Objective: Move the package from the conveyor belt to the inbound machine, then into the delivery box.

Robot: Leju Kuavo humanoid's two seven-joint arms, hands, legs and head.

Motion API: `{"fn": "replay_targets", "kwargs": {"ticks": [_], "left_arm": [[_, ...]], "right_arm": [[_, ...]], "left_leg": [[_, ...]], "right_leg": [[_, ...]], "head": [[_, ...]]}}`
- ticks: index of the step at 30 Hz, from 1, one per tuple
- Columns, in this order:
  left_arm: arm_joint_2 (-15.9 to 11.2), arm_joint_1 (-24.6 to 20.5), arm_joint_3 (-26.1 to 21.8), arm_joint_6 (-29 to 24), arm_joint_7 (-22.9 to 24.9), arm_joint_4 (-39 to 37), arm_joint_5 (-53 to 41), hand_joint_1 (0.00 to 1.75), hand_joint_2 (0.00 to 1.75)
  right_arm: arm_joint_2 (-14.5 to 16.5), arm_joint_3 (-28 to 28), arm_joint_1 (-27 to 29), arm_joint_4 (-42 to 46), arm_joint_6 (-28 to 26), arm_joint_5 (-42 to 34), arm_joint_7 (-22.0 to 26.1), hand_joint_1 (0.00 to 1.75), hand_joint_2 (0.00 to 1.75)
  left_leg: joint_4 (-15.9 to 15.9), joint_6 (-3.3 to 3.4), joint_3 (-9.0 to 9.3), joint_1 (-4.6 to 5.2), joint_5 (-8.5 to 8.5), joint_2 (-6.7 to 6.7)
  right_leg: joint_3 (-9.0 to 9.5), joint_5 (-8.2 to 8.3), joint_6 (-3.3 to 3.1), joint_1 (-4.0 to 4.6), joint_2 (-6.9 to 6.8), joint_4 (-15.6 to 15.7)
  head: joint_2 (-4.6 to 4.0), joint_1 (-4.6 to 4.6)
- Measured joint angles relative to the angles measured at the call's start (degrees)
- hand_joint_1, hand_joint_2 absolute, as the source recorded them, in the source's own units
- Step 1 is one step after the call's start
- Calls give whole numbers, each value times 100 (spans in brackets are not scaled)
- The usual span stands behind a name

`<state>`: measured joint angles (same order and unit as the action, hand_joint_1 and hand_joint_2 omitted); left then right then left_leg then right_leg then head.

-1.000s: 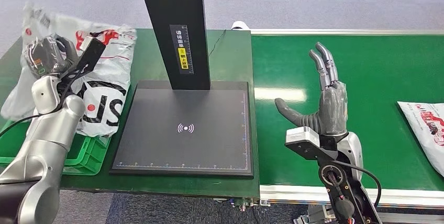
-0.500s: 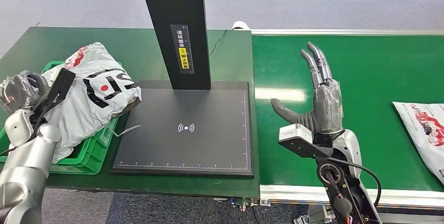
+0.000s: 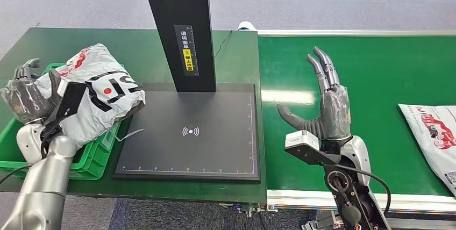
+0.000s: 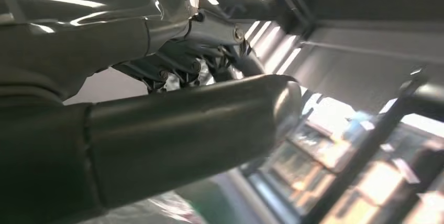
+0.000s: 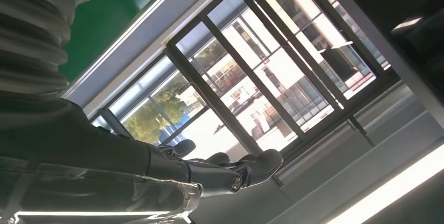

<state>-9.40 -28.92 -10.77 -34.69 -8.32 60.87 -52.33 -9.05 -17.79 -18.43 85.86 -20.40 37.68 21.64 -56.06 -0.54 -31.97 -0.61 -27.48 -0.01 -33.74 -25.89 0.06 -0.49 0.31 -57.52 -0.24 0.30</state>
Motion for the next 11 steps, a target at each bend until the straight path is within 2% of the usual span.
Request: {"fn": "replay_targets", "kwargs": {"ticks": [2,5,11], "left_arm": [[141,224,21,-66,-190,470,99,0,0],[252,419,35,-74,-228,907,142,0,0],[346,558,39,-76,-324,1272,202,0,0]], "right_arm": [[0,-2,33,2,-3,-1,22,0,175],[0,-3,60,2,-7,-2,34,0,175],[0,-5,80,2,-12,-2,47,0,175]], "left_leg": [[0,0,-1,0,-1,0],[0,0,0,0,-1,0],[1,-1,2,-2,2,-1]], "right_leg": [[0,0,0,-1,0,1],[0,0,0,0,-1,1],[2,1,-1,2,-1,0]], "head": [[0,1],[0,-1],[0,-1]]}}
